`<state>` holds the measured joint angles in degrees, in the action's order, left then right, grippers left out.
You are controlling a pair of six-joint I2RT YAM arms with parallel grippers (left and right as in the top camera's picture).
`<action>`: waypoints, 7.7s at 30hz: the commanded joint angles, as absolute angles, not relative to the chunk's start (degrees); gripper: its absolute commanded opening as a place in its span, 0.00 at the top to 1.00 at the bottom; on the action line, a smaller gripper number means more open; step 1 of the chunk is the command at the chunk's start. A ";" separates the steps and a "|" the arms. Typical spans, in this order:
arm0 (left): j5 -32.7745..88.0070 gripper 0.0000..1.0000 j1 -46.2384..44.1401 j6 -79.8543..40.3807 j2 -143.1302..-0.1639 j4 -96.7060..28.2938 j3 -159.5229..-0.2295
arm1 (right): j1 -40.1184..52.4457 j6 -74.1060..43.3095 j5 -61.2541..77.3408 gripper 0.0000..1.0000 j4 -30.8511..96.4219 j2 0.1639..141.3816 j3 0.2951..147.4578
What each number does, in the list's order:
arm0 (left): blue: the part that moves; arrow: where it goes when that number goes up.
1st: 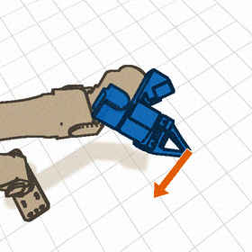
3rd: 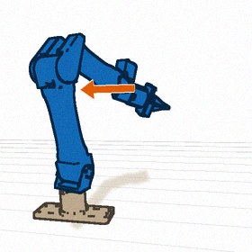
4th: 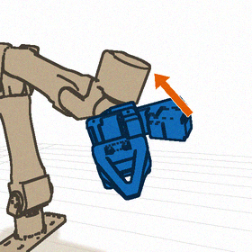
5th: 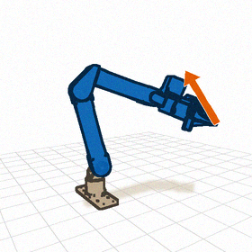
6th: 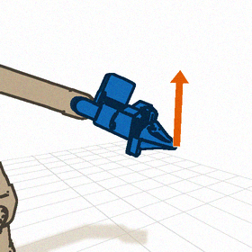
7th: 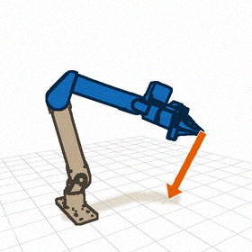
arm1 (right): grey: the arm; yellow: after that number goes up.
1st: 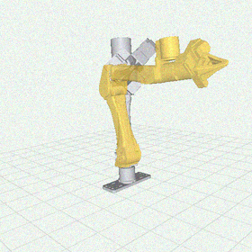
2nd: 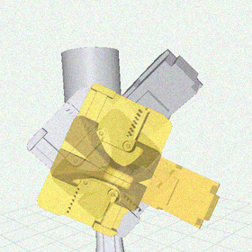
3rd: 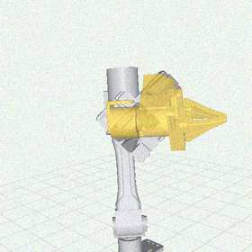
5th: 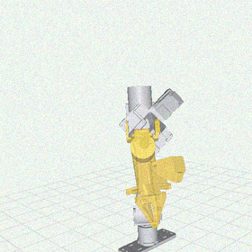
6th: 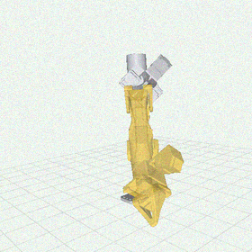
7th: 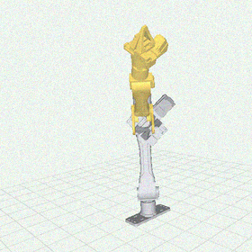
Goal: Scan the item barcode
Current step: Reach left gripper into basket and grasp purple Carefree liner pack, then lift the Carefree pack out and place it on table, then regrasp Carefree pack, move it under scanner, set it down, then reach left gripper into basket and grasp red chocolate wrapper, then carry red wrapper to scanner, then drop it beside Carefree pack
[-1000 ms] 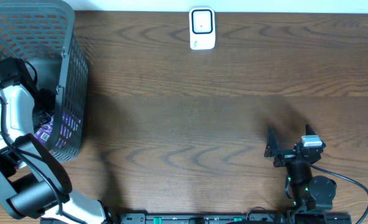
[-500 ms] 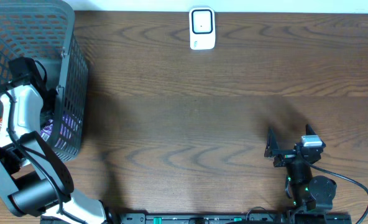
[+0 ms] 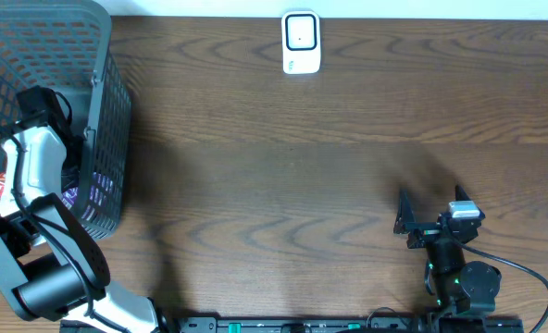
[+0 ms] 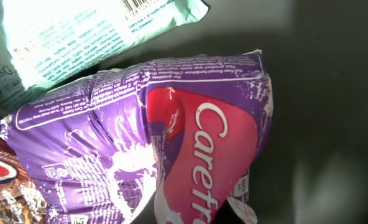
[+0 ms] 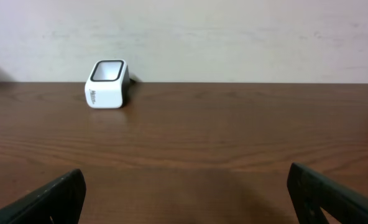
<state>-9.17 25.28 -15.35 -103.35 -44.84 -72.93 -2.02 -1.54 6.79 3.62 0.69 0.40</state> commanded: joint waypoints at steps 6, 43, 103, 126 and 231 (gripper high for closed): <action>-9.67 0.93 25.56 -15.73 -99.07 -46.57 -75.33 | -2.37 -2.31 6.76 0.01 3.84 0.38 0.32; 23.22 0.85 -2.70 -21.23 -63.11 -17.78 -80.71 | -2.37 -2.31 6.76 0.01 3.84 0.38 0.32; -9.45 0.92 -29.80 -21.58 -107.83 -36.07 -84.38 | -2.37 -2.31 6.76 0.01 3.84 0.38 0.32; -9.93 0.18 -39.62 -25.32 -104.18 -18.46 -84.36 | -2.37 -2.31 6.76 0.01 3.84 0.38 0.34; 26.74 0.93 -13.30 -33.63 -76.36 -17.91 -84.97 | -2.37 -2.31 6.76 0.01 3.84 0.38 0.32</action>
<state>35.73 -6.94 -37.28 -73.73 -16.97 -84.49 -2.02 -1.54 6.79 3.62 0.69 0.40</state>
